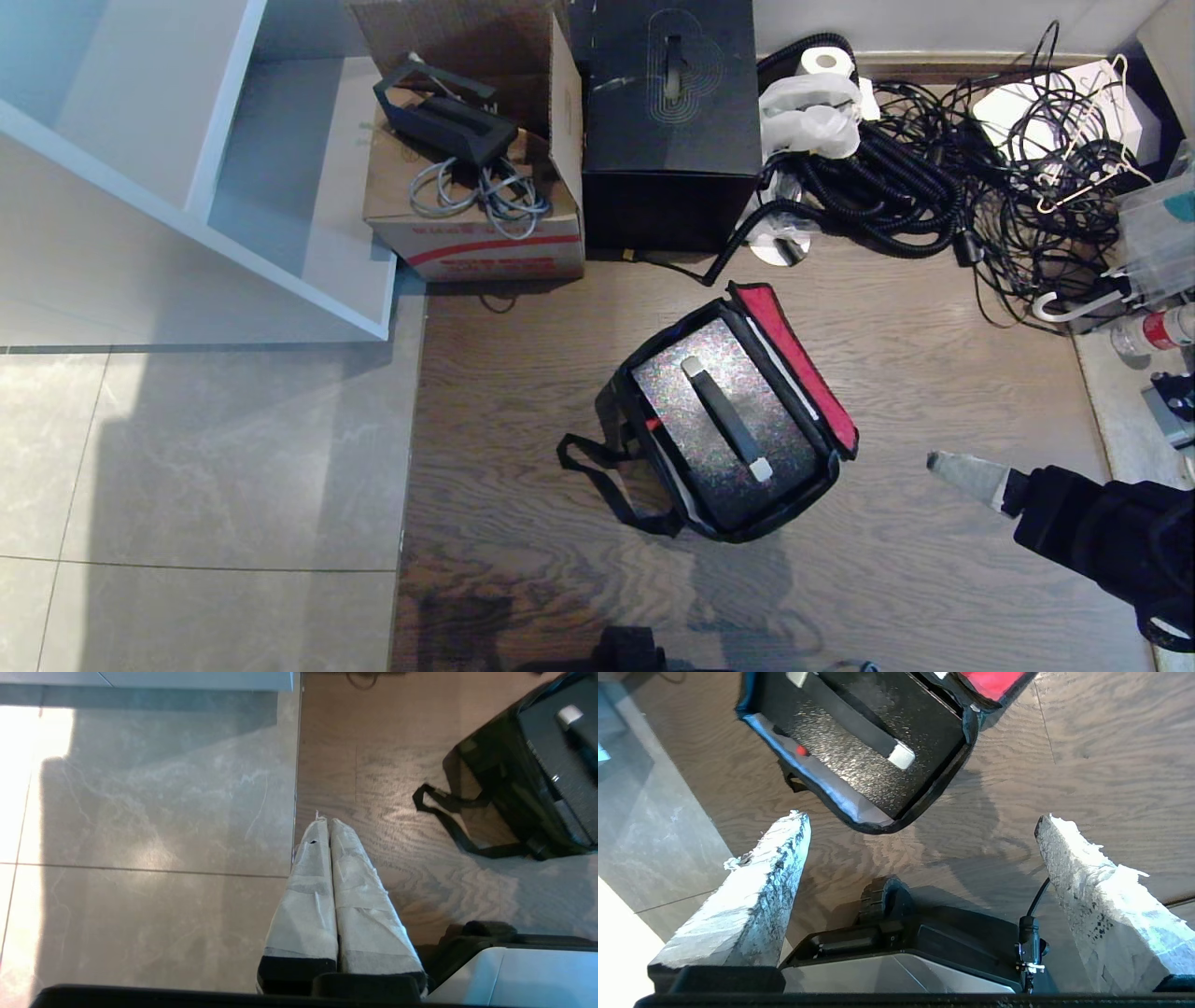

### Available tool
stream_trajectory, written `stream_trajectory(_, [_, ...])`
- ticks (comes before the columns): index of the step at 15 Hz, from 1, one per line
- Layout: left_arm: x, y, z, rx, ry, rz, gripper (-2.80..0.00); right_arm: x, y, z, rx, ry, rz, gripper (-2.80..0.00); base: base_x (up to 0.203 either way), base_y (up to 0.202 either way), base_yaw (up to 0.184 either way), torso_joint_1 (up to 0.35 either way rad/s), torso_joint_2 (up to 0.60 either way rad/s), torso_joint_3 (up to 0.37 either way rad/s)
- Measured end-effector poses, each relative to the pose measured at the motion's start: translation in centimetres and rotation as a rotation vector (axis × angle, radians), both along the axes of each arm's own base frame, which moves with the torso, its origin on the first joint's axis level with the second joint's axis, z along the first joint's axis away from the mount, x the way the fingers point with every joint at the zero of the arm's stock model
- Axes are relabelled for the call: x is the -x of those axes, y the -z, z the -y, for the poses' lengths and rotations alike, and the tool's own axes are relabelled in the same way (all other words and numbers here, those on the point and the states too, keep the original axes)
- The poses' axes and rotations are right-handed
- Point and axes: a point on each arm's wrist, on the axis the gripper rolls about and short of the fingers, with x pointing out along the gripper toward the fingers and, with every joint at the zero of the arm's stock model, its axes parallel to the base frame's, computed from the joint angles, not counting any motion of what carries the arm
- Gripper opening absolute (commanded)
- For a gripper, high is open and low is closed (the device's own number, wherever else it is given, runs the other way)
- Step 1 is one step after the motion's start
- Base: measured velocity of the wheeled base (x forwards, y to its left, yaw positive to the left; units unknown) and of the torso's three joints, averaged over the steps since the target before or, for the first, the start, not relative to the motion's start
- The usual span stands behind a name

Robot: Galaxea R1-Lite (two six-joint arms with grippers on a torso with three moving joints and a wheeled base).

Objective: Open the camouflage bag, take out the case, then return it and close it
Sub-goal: Close the top of the storage box

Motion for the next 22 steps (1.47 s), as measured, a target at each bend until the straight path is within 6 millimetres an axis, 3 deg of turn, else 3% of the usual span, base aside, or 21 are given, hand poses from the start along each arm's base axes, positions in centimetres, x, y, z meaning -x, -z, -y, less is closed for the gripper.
stream_trajectory(8, [0.00, -0.01, 0.00, -0.004, 0.003, 0.000, -2.80, -0.02, 0.14, 0.01, -0.052, 0.024, -0.013, 0.00, 0.000, 0.000, 0.000, 0.000, 0.00, -0.173])
stream_trajectory(15, [0.00, 0.02, 0.01, -0.002, 0.003, -0.001, -2.80, -0.39, 0.27, -0.09, -0.084, 0.048, -0.028, 0.00, 0.000, 0.000, 0.000, -0.001, 0.00, -0.009])
stream_trajectory(22, [-0.01, 0.04, 0.00, 0.002, 0.002, -0.001, -2.80, -0.43, 0.56, -0.11, -0.077, 0.047, -0.041, 0.00, 0.077, 0.000, -0.002, 0.002, 0.00, -0.001])
